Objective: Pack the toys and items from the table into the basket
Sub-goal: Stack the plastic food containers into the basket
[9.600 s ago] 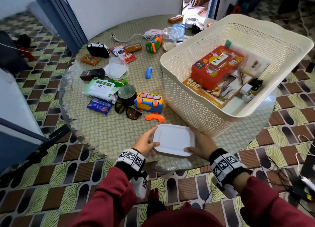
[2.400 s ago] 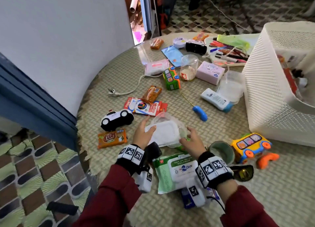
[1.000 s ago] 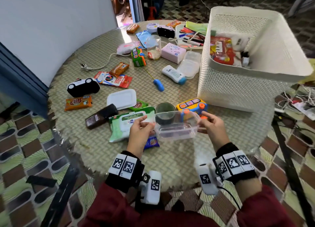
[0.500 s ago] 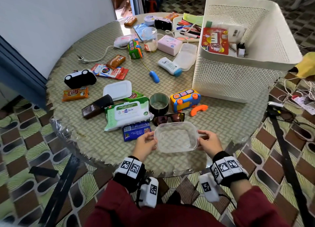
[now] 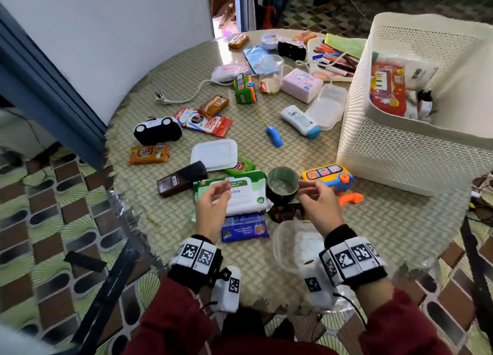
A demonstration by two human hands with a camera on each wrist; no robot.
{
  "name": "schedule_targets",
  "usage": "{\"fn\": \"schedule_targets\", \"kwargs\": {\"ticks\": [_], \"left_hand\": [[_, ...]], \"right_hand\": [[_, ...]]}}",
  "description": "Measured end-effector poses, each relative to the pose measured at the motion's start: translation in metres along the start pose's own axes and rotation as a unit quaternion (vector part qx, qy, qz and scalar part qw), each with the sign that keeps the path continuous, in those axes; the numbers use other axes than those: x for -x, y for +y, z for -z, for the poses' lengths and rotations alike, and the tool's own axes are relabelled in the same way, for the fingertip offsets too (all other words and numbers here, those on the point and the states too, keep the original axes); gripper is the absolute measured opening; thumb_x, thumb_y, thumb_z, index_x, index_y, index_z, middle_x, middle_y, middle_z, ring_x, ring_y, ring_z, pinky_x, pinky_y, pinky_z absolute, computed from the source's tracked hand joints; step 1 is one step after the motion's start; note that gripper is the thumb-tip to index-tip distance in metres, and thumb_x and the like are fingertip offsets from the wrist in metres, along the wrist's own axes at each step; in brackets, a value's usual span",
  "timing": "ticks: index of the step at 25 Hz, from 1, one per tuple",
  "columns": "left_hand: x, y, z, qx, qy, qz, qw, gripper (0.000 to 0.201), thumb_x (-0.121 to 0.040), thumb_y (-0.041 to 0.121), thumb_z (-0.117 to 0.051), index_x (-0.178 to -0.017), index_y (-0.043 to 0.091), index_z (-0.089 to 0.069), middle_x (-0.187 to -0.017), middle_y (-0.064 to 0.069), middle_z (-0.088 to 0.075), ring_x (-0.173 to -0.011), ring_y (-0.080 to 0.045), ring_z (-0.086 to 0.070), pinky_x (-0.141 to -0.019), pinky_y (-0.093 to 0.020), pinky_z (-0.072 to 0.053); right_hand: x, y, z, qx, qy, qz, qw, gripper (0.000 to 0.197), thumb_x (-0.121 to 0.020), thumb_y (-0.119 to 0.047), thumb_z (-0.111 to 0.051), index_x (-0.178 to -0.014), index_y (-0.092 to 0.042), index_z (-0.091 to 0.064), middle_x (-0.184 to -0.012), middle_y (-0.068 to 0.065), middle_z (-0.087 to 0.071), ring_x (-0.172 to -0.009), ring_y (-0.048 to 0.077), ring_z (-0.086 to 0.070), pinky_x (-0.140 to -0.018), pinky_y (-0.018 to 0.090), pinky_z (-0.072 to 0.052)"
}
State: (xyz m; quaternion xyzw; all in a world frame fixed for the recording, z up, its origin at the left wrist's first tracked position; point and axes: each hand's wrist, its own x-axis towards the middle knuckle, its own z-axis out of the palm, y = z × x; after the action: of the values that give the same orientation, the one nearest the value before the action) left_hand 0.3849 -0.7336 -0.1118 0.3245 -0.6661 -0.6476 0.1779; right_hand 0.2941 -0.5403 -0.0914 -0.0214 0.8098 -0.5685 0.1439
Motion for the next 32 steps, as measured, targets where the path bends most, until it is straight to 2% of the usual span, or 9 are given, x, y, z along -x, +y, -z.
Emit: {"fn": "schedule_targets", "kwargs": {"ticks": [2,10,13,15,17,22,24,28,32], "left_hand": [[-0.033,0.005,0.018,-0.002,0.021,-0.004,1.0,0.024,-0.09,-0.003,-0.055,-0.103,0.014,-0.064,-0.102,-0.002,-0.067,-0.095,-0.012,-0.061,-0.089,-0.025,-0.047],[-0.166,-0.012,0.07,-0.118,0.011,0.091,0.989,0.032,-0.093,0.009,-0.053,-0.125,0.008,-0.057,-0.128,-0.012,-0.059,-0.118,-0.025,-0.054,-0.096,-0.028,-0.041],[-0.193,-0.02,0.068,-0.157,-0.019,0.126,0.979,0.039,-0.094,0.01,-0.053,-0.133,0.006,-0.051,-0.138,-0.011,-0.052,-0.126,-0.025,-0.048,-0.1,-0.027,-0.036],[-0.205,-0.024,0.063,-0.152,-0.047,0.146,0.976,0.044,-0.094,0.008,-0.052,-0.137,0.005,-0.046,-0.143,-0.011,-0.046,-0.132,-0.022,-0.044,-0.103,-0.025,-0.033],[-0.209,-0.027,0.059,-0.142,-0.068,0.153,0.976,0.046,-0.093,0.006,-0.051,-0.139,0.006,-0.044,-0.146,-0.011,-0.043,-0.134,-0.02,-0.041,-0.103,-0.023,-0.031],[-0.216,-0.024,0.055,-0.098,-0.056,0.157,0.981,0.045,-0.091,0.005,-0.056,-0.136,0.01,-0.049,-0.137,-0.013,-0.052,-0.125,-0.023,-0.05,-0.102,-0.03,-0.039],[-0.218,-0.014,0.053,-0.087,-0.054,0.139,0.985,0.045,-0.091,0.003,-0.055,-0.136,0.009,-0.05,-0.134,-0.014,-0.054,-0.121,-0.02,-0.052,-0.098,-0.028,-0.042],[-0.217,0.01,0.044,-0.077,-0.047,0.079,0.993,0.042,-0.091,0.002,-0.056,-0.132,0.01,-0.053,-0.128,-0.01,-0.058,-0.104,-0.01,-0.053,-0.081,-0.018,-0.044],[-0.205,0.026,0.036,-0.022,-0.022,0.073,0.997,0.049,-0.088,0.0,-0.061,-0.135,0.004,-0.048,-0.108,-0.003,-0.063,-0.085,-0.002,-0.057,-0.069,-0.01,-0.048]], "right_hand": [[-0.021,-0.019,-0.034,-0.049,-0.045,-0.035,0.997,0.027,-0.082,0.005,-0.051,-0.099,-0.013,-0.061,-0.091,0.014,-0.063,-0.074,0.019,-0.057,-0.071,0.033,-0.049],[-0.111,-0.055,-0.151,-0.071,-0.114,-0.179,0.975,0.034,-0.086,0.008,-0.046,-0.119,0.003,-0.055,-0.066,0.008,-0.05,-0.046,0.009,-0.049,-0.044,0.018,-0.044],[-0.137,-0.044,-0.176,-0.01,-0.1,-0.2,0.975,0.043,-0.084,0.002,-0.05,-0.128,-0.003,-0.053,-0.074,0.007,-0.055,-0.057,0.011,-0.054,-0.061,0.025,-0.049],[-0.147,-0.036,-0.185,0.019,-0.091,-0.188,0.978,0.046,-0.083,0.001,-0.052,-0.129,-0.003,-0.052,-0.086,0.003,-0.056,-0.081,0.018,-0.057,-0.084,0.036,-0.05],[-0.151,-0.029,-0.189,0.043,-0.089,-0.172,0.98,0.046,-0.081,0.0,-0.053,-0.127,-0.003,-0.055,-0.088,-0.002,-0.056,-0.096,0.024,-0.058,-0.095,0.042,-0.047],[-0.161,-0.025,-0.188,0.03,-0.04,-0.167,0.985,0.044,-0.082,0.002,-0.053,-0.126,-0.004,-0.055,-0.121,0.011,-0.06,-0.112,0.031,-0.057,-0.097,0.049,-0.046],[-0.164,-0.028,-0.184,0.022,-0.014,-0.152,0.988,0.046,-0.084,0.0,-0.055,-0.129,-0.005,-0.052,-0.123,0.011,-0.059,-0.112,0.029,-0.057,-0.097,0.048,-0.046],[-0.163,-0.044,-0.169,-0.011,0.019,-0.102,0.995,0.045,-0.085,-0.004,-0.062,-0.129,-0.007,-0.051,-0.105,0.008,-0.057,-0.101,0.031,-0.061,-0.085,0.049,-0.053],[-0.145,-0.066,-0.135,-0.09,0.005,-0.094,0.992,0.047,-0.089,0.001,-0.057,-0.134,-0.006,-0.045,-0.094,0.005,-0.049,-0.075,0.018,-0.058,-0.051,0.025,-0.057]]}}
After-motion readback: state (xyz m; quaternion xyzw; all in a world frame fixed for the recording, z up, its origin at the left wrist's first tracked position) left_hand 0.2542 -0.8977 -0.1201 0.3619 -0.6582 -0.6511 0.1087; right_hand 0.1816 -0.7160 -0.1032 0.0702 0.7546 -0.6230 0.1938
